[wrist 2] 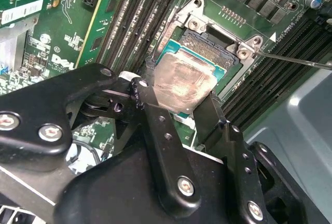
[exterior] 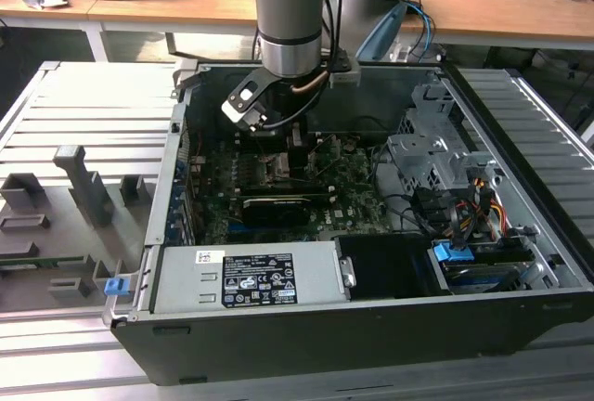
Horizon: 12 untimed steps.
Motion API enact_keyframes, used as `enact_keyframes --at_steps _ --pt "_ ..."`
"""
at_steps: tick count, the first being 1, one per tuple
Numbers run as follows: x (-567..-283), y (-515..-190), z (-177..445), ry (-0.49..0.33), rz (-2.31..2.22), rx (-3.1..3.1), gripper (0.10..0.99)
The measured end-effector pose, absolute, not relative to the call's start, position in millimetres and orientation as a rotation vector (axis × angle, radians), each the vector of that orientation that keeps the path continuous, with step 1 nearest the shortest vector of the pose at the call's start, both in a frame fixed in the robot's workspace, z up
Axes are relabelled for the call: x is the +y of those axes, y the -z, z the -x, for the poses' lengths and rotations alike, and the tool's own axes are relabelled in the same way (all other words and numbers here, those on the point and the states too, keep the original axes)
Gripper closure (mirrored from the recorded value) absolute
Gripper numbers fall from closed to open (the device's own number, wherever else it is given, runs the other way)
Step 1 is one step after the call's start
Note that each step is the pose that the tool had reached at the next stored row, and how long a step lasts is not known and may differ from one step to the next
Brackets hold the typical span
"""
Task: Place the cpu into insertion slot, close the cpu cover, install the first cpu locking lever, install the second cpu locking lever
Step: 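Place the cpu into insertion slot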
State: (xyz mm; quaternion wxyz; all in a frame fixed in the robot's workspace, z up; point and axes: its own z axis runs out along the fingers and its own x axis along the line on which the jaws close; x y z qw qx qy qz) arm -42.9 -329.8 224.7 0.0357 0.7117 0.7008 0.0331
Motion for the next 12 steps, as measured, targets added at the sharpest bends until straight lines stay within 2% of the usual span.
enact_keyframes --at_steps 12 --pt "-324.5 -214.0 44.0 -0.103 -2.170 2.170 0.545"
